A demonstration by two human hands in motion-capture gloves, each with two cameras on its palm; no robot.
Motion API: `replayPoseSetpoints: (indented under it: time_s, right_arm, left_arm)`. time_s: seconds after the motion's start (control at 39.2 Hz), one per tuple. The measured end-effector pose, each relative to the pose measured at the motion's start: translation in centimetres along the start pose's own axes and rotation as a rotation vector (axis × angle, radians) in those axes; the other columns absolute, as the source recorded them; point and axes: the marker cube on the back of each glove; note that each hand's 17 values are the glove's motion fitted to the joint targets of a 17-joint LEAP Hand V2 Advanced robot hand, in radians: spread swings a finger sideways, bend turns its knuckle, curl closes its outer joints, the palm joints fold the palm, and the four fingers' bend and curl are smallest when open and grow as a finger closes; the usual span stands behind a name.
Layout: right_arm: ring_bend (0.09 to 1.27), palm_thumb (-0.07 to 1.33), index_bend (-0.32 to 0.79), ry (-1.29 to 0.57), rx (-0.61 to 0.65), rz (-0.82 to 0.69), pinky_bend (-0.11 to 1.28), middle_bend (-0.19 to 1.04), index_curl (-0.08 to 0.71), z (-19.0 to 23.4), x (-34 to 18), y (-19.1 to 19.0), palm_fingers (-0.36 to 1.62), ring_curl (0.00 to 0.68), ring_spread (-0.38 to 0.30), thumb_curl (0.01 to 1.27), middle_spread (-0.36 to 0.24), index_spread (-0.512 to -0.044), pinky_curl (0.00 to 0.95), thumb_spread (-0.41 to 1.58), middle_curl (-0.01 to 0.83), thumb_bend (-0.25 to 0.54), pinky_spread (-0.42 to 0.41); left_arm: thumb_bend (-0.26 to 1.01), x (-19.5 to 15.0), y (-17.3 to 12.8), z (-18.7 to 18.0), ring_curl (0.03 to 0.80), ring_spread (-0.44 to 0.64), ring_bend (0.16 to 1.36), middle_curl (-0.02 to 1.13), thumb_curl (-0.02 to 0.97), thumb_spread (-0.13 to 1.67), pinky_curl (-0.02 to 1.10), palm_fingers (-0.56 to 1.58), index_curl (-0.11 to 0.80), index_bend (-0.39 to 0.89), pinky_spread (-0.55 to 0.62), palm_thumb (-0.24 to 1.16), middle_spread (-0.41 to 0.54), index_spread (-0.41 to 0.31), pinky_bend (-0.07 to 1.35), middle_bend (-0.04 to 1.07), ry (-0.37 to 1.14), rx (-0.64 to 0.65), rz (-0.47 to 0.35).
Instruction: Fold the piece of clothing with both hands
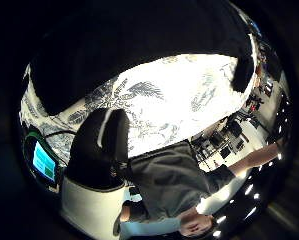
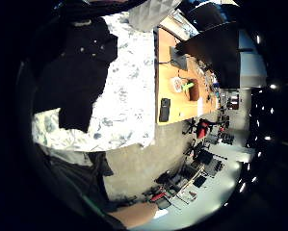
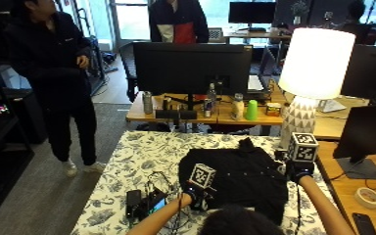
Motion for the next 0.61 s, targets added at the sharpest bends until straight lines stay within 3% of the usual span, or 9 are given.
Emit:
replayPoseSetpoints:
  time_s: [0.05, 0.15, 0.23, 0.28, 0.38, 0.43, 0.46, 0.56, 0.61]
  right_arm:
    - [0.34, 0.41, 0.14, -0.002, -0.008, -0.002, 0.28, 0.22, 0.306, 0.6, 0.2, -0.1, 0.56, 0.288, 0.064, 0.16, -0.017, -0.297, 0.309, 1.33, 0.332, 0.069, 0.222]
    - [0.33, 0.41, 0.14, -0.001, -0.025, 0.003, 0.28, 0.22, 0.306, 1.6, 0.7, -0.5, 0.56, 0.294, 0.059, 0.16, -0.019, -0.296, 0.314, 1.33, 0.341, 0.059, 0.219]
    - [0.33, 0.42, 0.15, 0.005, -0.029, 0.012, 0.28, 0.21, 0.307, 2.5, 1.0, -1.1, 0.56, 0.296, 0.057, 0.17, -0.019, -0.296, 0.318, 1.33, 0.346, 0.050, 0.218]
    - [0.32, 0.42, 0.15, 0.006, -0.026, 0.012, 0.27, 0.21, 0.308, 3.1, 1.2, -1.9, 0.57, 0.298, 0.057, 0.17, -0.020, -0.295, 0.320, 1.33, 0.349, 0.045, 0.218]
    - [0.32, 0.43, 0.15, 0.007, -0.030, 0.003, 0.27, 0.20, 0.308, 4.1, 1.3, -2.9, 0.57, 0.302, 0.055, 0.17, -0.020, -0.295, 0.325, 1.34, 0.355, 0.035, 0.217]
    - [0.32, 0.43, 0.15, 0.008, -0.035, 0.005, 0.27, 0.20, 0.309, 4.3, 1.1, -2.9, 0.57, 0.304, 0.055, 0.17, -0.020, -0.294, 0.327, 1.34, 0.358, 0.029, 0.217]
    - [0.32, 0.43, 0.15, 0.010, -0.038, 0.006, 0.26, 0.20, 0.309, 4.5, 1.1, -3.0, 0.57, 0.305, 0.055, 0.17, -0.020, -0.289, 0.328, 1.34, 0.359, 0.027, 0.217]
    - [0.31, 0.43, 0.15, 0.012, -0.053, -0.003, 0.26, 0.20, 0.311, 5.5, 1.0, -3.4, 0.58, 0.307, 0.054, 0.17, -0.021, -0.287, 0.330, 1.34, 0.365, 0.017, 0.217]
    - [0.30, 0.44, 0.15, 0.007, -0.069, -0.006, 0.25, 0.20, 0.313, 5.8, 0.7, -3.1, 0.58, 0.309, 0.054, 0.18, -0.021, -0.285, 0.331, 1.34, 0.367, 0.012, 0.217]
  left_arm:
    - [0.03, 0.2, -0.1, 0.5, 0.261, 0.24, 0.68, 0.19, 0.221, 1.10, 0.36, 0.27, 0.247, 0.13, 0.17, 0.23, 0.175, 0.014, 0.75, 0.16, -0.004, -0.027, -0.005]
    - [0.07, -0.5, 1.5, 1.6, 0.265, 0.15, 0.67, 0.22, 0.249, 1.13, 0.37, 0.39, 0.246, 0.12, 0.06, 0.34, 0.104, -0.003, 0.79, 0.18, -0.038, -0.202, -0.214]
    - [0.09, -0.8, 1.1, 1.7, 0.273, 0.07, 0.64, 0.24, 0.271, 1.15, 0.37, 0.51, 0.264, 0.16, -0.05, 0.41, 0.049, -0.029, 0.80, 0.18, -0.078, -0.168, -0.274]
    - [0.10, -0.8, 0.6, 1.4, 0.278, 0.01, 0.64, 0.25, 0.286, 1.17, 0.37, 0.60, 0.271, 0.16, -0.12, 0.45, 0.014, -0.053, 0.78, 0.20, -0.099, -0.086, -0.261]
    - [0.14, -0.6, -2.0, 0.2, 0.293, -0.09, 0.63, 0.29, 0.331, 1.17, 0.36, 0.77, 0.293, 0.17, -0.21, 0.55, -0.050, -0.095, 0.71, 0.24, -0.171, 0.208, -0.134]
    - [0.11, -1.1, -3.0, -0.4, 0.294, -0.10, 0.60, 0.29, 0.331, 1.17, 0.36, 0.73, 0.293, 0.14, -0.22, 0.53, -0.061, -0.098, 0.70, 0.21, -0.233, 0.300, -0.162]
    - [0.16, -1.5, -3.4, -0.7, 0.316, -0.16, 0.61, 0.33, 0.377, 1.12, 0.36, 0.88, 0.314, 0.19, -0.26, 0.65, -0.095, -0.121, 0.69, 0.26, -0.268, 0.334, -0.194]
    - [0.18, -1.1, -4.5, -1.2, 0.306, -0.23, 0.56, 0.34, 0.434, 1.02, 0.35, 1.07, 0.337, 0.20, -0.34, 0.75, -0.159, -0.165, 0.64, 0.27, -0.244, 0.362, -0.119]
    - [0.17, -1.4, -4.3, -1.5, 0.323, -0.26, 0.54, 0.37, 0.453, 0.99, 0.36, 1.13, 0.352, 0.20, -0.36, 0.77, -0.187, -0.188, 0.63, 0.29, -0.232, 0.350, -0.142]
